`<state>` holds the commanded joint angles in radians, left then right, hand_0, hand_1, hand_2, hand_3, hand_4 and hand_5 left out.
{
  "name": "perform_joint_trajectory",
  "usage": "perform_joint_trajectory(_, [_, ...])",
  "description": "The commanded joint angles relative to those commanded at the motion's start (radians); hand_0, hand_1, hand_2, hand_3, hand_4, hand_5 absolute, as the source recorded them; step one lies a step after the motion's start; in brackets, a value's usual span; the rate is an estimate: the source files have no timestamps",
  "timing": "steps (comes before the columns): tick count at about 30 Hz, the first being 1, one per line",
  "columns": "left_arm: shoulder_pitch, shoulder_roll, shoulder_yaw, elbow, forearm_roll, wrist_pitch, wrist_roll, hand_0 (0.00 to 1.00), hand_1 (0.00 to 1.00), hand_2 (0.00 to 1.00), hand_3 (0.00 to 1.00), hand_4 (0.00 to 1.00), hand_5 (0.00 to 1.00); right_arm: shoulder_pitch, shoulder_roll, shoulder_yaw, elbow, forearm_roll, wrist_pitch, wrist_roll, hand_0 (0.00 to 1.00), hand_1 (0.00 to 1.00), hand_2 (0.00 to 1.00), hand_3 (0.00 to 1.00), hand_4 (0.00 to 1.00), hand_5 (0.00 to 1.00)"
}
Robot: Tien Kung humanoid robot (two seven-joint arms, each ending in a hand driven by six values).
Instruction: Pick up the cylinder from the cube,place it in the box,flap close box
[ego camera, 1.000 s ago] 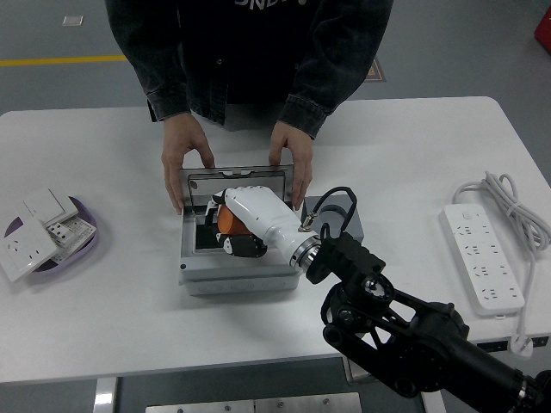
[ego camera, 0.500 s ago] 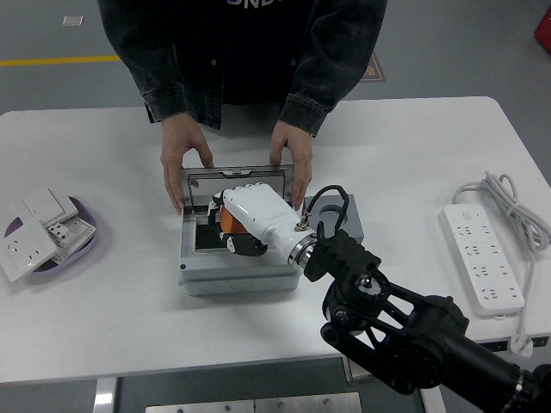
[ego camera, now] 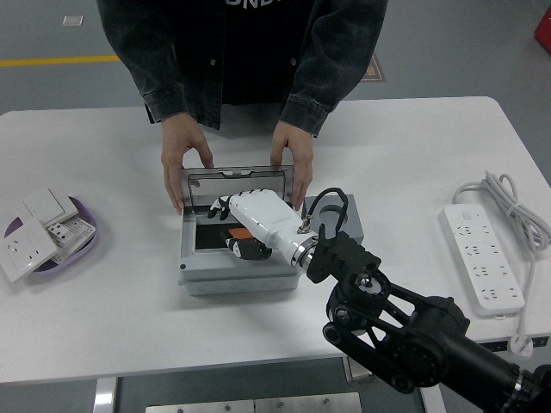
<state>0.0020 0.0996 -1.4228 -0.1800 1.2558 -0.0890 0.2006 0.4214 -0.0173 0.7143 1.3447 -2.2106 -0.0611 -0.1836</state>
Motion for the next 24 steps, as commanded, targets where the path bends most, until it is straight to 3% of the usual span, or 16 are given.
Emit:
perform_joint_trajectory(6, [0.001,-0.002,0.013,0.000,-0.010,-0.001,-0.005,0.635,0.667,0.593,0.648,0.721,0.301,-0.006,-0.019,0.003,0.014,0.141,-0.041,0.074,0.795,0.669,0.665,0.693,0.729,0.274])
perform_joint_trajectory(11, [0.002,-0.002,0.020,0.000,-0.017,-0.002,-0.009,0.635,0.667,0.593,0.647,0.718,0.302,0.002,-0.076,0.019,0.094,0.328,-0.082,0.146,0.804,0.667,0.660,0.696,0.754,0.285])
perform_joint_trajectory(16, [0.003,0.000,0.016,0.000,-0.013,-0.002,-0.008,0.635,0.667,0.595,0.648,0.712,0.311,0.049,-0.125,0.057,0.176,0.501,-0.117,0.143,0.774,0.654,0.655,0.687,0.739,0.292])
perform_joint_trajectory(21, [0.000,0.002,0.016,0.000,-0.011,-0.002,-0.007,0.635,0.667,0.595,0.648,0.712,0.311,0.130,-0.143,0.089,0.116,0.608,-0.127,0.121,0.774,0.654,0.655,0.687,0.739,0.292])
perform_joint_trajectory(22, [0.000,0.002,0.016,0.000,-0.010,-0.002,-0.007,0.635,0.667,0.595,0.647,0.711,0.311,0.146,-0.146,0.087,0.098,0.619,-0.126,0.117,0.709,0.636,0.647,0.683,0.727,0.304])
perform_joint_trajectory(24, [-0.002,0.003,0.014,0.000,-0.008,-0.002,-0.007,0.635,0.667,0.595,0.647,0.711,0.311,0.177,-0.151,0.079,0.058,0.629,-0.123,0.106,0.709,0.636,0.647,0.683,0.727,0.304])
